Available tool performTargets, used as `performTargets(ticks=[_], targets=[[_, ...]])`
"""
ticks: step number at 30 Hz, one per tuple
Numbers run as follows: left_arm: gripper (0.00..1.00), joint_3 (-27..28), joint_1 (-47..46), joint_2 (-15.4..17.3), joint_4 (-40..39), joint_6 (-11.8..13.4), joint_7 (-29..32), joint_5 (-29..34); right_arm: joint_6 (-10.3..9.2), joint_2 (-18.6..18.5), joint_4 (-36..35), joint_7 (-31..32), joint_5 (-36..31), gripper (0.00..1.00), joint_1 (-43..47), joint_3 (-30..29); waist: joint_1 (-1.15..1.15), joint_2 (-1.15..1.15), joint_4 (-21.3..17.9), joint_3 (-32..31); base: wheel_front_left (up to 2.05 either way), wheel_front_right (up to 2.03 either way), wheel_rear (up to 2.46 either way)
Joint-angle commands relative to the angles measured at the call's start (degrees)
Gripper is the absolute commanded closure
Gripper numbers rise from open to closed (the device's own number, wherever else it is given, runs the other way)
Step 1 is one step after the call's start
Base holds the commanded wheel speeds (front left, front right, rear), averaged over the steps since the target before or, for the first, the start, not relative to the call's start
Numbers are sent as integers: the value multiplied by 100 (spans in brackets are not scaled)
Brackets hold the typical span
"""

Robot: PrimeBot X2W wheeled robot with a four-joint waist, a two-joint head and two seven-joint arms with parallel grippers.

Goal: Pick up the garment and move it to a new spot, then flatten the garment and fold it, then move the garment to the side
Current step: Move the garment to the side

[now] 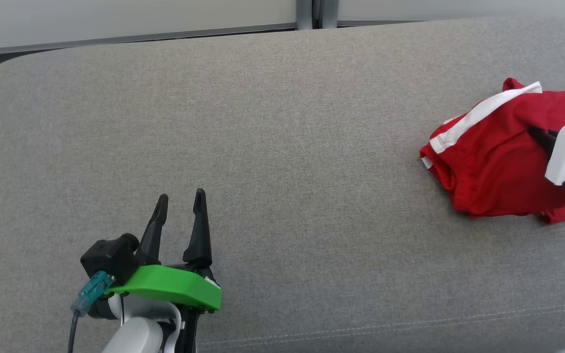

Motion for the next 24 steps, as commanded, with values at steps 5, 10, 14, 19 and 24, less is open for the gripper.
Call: performTargets(ticks=[5,10,14,19,24], targets=[[0,23,-5,69,-33,60,23,18,-1,83,-268,171,-220,100,-7,-324,0,-1,-76,10,0,0,0],[0,17,-5,104,-77,94,43,25,-1,161,-468,324,-393,100,-9,-596,0,-1,-110,23,0,0,0],[0,7,-32,138,-112,102,77,36,-1,226,-522,412,-515,100,-32,-852,0,-1,-117,59,0,0,0],[0,13,-50,179,-153,118,98,44,-1,241,-667,564,-628,100,-34,-1055,0,-1,-120,98,0,0,0],[0,-3,-68,219,-190,151,137,63,-1,152,-775,750,-800,100,23,-1312,0,-1,-120,137,0,0,0]])
